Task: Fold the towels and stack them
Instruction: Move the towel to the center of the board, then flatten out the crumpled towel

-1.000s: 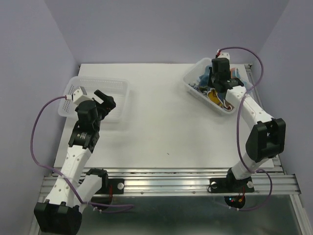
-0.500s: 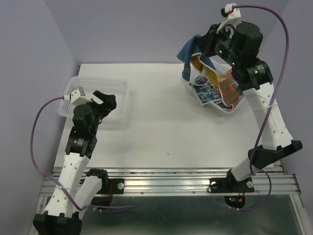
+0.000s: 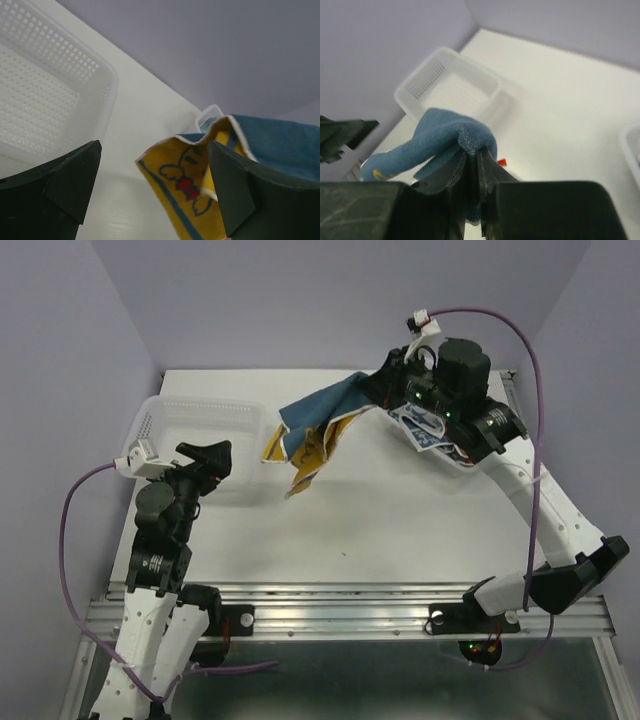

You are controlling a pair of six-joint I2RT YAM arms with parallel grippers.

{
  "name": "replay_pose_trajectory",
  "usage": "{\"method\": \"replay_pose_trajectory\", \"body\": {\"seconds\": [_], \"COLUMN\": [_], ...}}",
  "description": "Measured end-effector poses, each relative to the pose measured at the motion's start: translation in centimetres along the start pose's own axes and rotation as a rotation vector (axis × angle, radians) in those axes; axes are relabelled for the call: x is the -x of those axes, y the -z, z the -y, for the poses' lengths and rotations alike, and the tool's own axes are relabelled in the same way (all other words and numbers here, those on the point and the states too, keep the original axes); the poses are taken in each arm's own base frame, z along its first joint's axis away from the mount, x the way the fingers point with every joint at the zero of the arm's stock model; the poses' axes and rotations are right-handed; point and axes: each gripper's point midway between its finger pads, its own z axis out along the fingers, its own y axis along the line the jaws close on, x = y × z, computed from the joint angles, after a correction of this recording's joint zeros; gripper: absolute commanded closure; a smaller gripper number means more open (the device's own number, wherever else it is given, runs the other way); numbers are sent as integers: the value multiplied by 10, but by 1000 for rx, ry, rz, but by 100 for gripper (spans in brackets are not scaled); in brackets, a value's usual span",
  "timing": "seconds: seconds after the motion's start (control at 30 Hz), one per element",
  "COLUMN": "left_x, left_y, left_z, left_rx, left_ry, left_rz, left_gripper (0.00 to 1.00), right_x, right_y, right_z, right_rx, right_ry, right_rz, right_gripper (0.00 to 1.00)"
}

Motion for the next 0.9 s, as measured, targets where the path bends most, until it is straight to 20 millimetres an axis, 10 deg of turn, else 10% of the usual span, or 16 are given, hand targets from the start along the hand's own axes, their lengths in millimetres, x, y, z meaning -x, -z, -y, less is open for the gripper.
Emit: {"method": "replay_pose_trajectory", "body": {"seconds": [0.3, 0.47, 0.67, 0.9], "left_x": [-60, -109, -154, -219], "left_y": [-14, -22, -12, 7], "left_z": [-28, -45, -34, -46], "left_rx": [33, 65, 14, 63], "left_ry": [32, 31, 7, -22], "left_rz": [-190, -354, -478, -654], "left_gripper": [1, 1, 1, 1], "right_x": [-238, -246, -239, -299], "right_y": [37, 48, 41, 2], "right_z": [133, 163, 127, 80], "right_rx": [-502, -624, -501, -351], "right_ry": [-253, -281, -238, -59], "right_rz": [-351, -348, -303, -466], "right_gripper": [39, 2, 0, 0]}}
